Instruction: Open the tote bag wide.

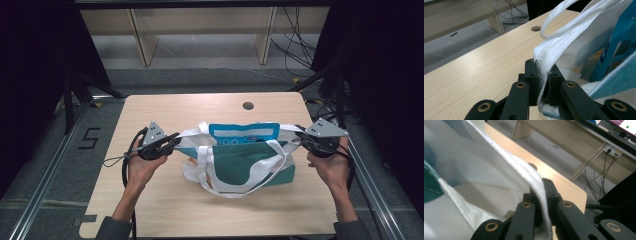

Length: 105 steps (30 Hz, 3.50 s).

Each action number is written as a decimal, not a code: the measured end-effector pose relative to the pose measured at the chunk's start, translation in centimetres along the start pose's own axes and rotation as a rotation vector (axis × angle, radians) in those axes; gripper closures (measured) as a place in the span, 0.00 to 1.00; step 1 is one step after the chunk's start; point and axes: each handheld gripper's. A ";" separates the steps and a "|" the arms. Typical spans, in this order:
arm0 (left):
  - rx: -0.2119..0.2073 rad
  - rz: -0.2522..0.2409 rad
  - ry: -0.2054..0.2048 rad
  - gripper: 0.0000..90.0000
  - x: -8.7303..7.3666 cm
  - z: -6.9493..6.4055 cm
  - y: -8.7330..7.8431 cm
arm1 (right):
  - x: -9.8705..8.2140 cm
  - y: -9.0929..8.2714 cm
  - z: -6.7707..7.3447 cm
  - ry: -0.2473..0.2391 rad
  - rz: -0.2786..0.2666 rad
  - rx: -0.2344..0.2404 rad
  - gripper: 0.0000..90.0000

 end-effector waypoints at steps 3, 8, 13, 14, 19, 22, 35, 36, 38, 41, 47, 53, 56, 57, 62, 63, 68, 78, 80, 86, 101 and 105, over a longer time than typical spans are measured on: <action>-0.013 0.030 0.011 0.91 -1.1 -0.2 0.7 | -0.7 0.5 0.1 -0.001 0.019 0.013 0.98; -0.038 0.072 0.014 0.91 -2.4 -1.1 1.7 | -2.0 1.2 0.2 -0.012 0.052 0.037 0.98; -0.060 0.110 0.025 0.92 -3.3 -2.0 2.5 | -3.0 2.0 0.4 0.005 0.091 0.068 0.98; -0.065 0.116 0.031 0.92 -3.5 -2.1 2.7 | -3.2 2.2 0.4 -0.003 0.095 0.073 0.98; -0.092 0.165 0.059 0.91 -4.5 -2.5 3.5 | -3.8 2.6 0.7 0.000 0.124 0.102 0.98; -0.105 0.187 0.062 0.91 -5.2 -3.0 4.0 | -4.4 3.0 1.1 -0.002 0.146 0.117 0.98; -0.103 0.227 0.086 0.92 -6.1 -4.7 4.7 | -8.1 4.5 2.3 -0.027 0.284 0.135 0.98; -0.097 0.231 0.091 0.92 -6.1 -4.9 4.8 | -8.5 4.6 2.6 -0.031 0.296 0.133 0.98; -0.103 0.237 0.121 0.93 -6.4 -4.9 5.2 | -8.8 4.8 2.7 -0.033 0.311 0.133 0.98; -0.079 0.226 0.102 0.93 -8.0 -5.2 6.0 | -9.9 5.5 3.0 -0.014 0.328 0.149 0.98; -0.043 0.248 0.163 0.93 -7.6 -5.8 5.9 | -10.3 5.6 3.1 -0.004 0.320 0.157 0.98; -0.029 0.257 0.120 0.74 -6.8 -5.0 5.2 | -9.8 5.4 2.8 0.025 0.337 0.135 0.79; 0.033 0.232 0.105 0.50 -6.0 -4.4 4.2 | -8.9 4.2 1.7 0.078 0.290 0.110 0.61; 0.023 0.229 0.101 0.47 -5.5 -3.9 3.9 | -8.5 3.4 1.4 0.143 0.238 0.133 0.58; -0.009 0.132 0.045 0.41 -3.1 -4.1 3.3 | -5.1 -0.3 1.4 0.229 0.037 0.164 0.53; -0.011 0.108 0.105 0.41 -2.5 -3.9 3.2 | -4.5 -0.8 1.9 0.256 0.018 0.197 0.52; -0.073 0.086 0.068 0.42 -1.4 -4.4 3.9 | -2.0 -1.2 4.3 0.151 0.000 0.339 0.49; -0.226 0.108 0.149 0.68 -0.7 -5.2 7.6 | -2.0 2.6 6.6 0.115 0.149 0.505 0.56; -0.224 0.092 0.186 0.82 -0.4 -5.1 8.1 | -2.4 1.4 6.6 0.049 0.188 0.491 0.75; -0.216 0.129 0.095 0.92 -0.3 -4.3 10.4 | -5.1 -0.1 8.3 -0.028 0.268 0.534 0.89; -0.154 0.276 -0.047 0.63 -2.1 -4.0 12.6 | -7.5 0.7 8.9 0.068 0.272 0.571 0.66; -0.147 0.178 -0.100 0.54 -0.1 -3.6 8.3 | -4.9 -2.0 6.9 0.093 0.117 0.535 0.56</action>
Point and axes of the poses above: each handheld gripper's, and its own axes: y roughly forward along the jaws, x roughly out of its top, z roughly to its left, and after that the axes turned 10 degrees about x, right-handed
